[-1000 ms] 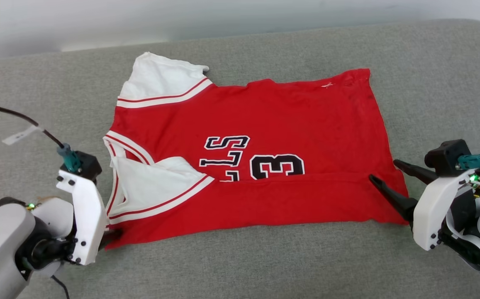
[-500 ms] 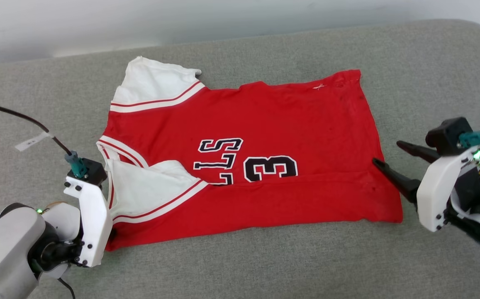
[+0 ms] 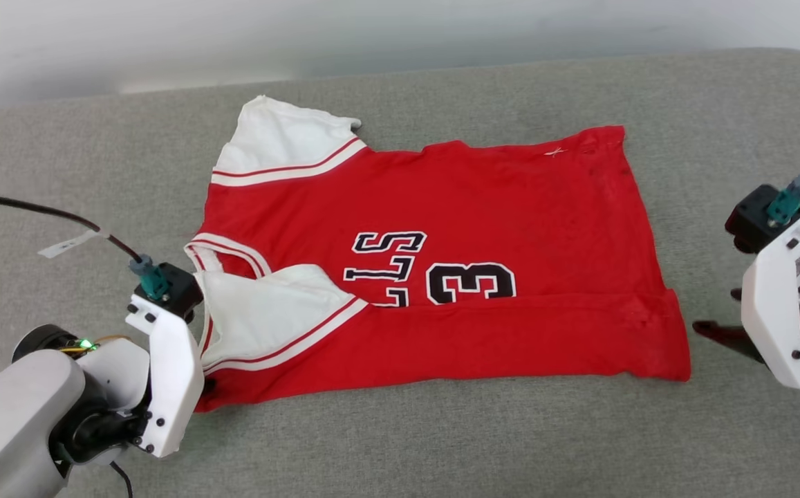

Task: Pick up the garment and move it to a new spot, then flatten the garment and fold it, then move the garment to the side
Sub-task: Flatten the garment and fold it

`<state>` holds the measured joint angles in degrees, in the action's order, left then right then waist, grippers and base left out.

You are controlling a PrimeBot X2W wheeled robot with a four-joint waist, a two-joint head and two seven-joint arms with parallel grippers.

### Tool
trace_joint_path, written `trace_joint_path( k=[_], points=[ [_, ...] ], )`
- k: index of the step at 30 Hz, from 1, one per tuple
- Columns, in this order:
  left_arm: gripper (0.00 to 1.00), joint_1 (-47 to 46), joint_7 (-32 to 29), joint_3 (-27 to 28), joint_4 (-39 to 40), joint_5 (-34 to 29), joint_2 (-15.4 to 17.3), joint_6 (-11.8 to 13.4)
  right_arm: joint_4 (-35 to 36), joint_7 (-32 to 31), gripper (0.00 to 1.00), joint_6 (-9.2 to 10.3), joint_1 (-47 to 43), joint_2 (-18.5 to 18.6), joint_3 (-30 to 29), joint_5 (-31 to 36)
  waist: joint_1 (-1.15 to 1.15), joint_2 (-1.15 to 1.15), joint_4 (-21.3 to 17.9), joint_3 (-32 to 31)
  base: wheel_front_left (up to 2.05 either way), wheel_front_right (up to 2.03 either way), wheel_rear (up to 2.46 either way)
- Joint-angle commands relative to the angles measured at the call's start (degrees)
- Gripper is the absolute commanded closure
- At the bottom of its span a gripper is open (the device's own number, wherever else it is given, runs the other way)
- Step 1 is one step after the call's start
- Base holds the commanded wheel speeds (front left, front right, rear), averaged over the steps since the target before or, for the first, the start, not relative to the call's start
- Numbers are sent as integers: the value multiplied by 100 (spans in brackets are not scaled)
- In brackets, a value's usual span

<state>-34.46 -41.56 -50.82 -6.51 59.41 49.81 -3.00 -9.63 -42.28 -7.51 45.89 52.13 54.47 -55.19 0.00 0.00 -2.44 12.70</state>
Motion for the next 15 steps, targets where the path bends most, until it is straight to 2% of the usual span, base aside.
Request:
trace_joint_path(
  k=[1,8,15],
  points=[
    [100,20,44,30,84,-49,2,33,-119,-95,0,4,38,-41,56,-132,0,0,65,84,0,0,0],
    [100,-126,90,33,354,-188,-52,108,-844,-23,0,3,-254,-602,212,-462,0,0,232,387,0,0,0],
    [100,-165,140,39,368,-230,-64,134,-1229,103,0,2,-713,-1165,721,-568,0,0,275,553,0,0,0]
  ],
)
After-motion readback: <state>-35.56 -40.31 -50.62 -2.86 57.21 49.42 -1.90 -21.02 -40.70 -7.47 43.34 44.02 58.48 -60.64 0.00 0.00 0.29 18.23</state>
